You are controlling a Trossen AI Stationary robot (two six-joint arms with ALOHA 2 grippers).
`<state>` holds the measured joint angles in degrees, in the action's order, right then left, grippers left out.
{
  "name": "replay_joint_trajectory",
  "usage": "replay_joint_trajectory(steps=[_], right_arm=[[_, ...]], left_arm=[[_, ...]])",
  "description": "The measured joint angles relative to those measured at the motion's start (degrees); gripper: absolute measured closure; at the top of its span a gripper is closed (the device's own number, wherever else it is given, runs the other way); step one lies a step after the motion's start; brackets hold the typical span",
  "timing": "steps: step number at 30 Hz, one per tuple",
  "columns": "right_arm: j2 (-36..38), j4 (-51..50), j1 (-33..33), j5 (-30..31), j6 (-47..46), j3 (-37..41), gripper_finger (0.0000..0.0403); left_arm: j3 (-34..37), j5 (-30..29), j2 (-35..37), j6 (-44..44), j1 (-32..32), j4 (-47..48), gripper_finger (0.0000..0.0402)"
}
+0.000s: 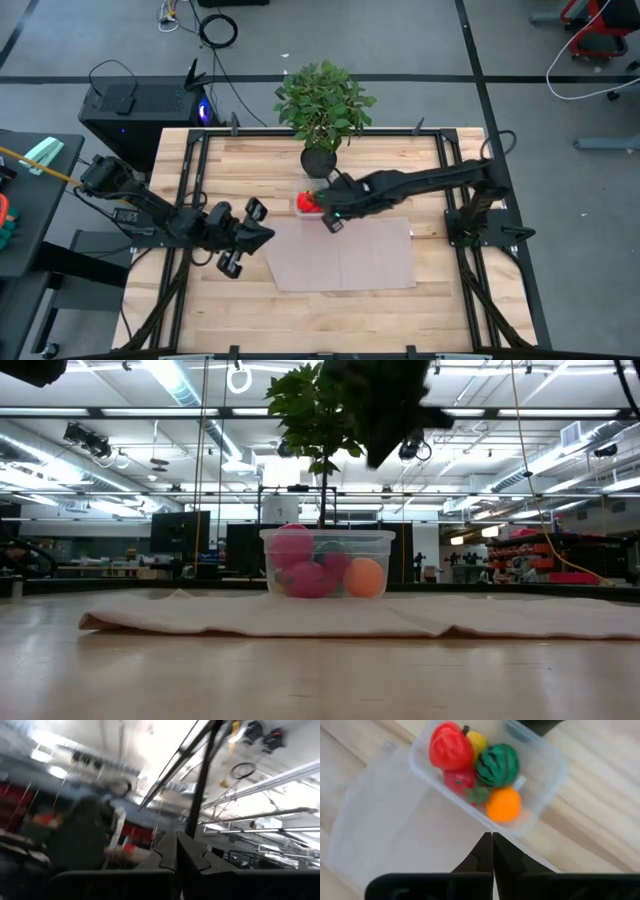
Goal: Pick and placing Produce into tupperware
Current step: Return to Home Position
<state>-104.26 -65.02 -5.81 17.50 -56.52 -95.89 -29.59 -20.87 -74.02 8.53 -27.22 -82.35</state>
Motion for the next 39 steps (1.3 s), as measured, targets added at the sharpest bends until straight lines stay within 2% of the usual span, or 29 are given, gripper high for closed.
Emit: replay_joint_trajectory(steps=[4,7,15,21,28,39], right_arm=[[3.70,-4.22,-3.46,5.86,-1.75,-0.01,0.0399],[5.08,-4.88,-4.60,7.87,-3.91,-0.01,0.0400],[5.39,-3.57,-5.58,7.93,-5.43,-0.01,0.0400],[5.35,-3.54,-5.70,7.82,-5.66,-0.01,0.0401],[5.32,-3.54,-7.96,7.54,-7.88,-0.01,0.0402],[5.24,-4.33,-18.05,8.70,-17.13,1.70,0.0402]], left_arm=[[0.01,5.18,1.95,-7.77,0.02,-5.66,0.0396],[1.38,8.43,6.18,-11.73,0.19,-5.31,0.0397],[13.72,16.20,21.98,-7.53,3.93,-4.63,0.0398],[20.27,23.89,32.61,-6.34,7.68,-4.78,0.0398],[24.52,26.12,41.23,-6.09,11.32,-3.17,0.0399],[26.39,29.28,47.91,-1.84,18.21,6.19,0.0400]])
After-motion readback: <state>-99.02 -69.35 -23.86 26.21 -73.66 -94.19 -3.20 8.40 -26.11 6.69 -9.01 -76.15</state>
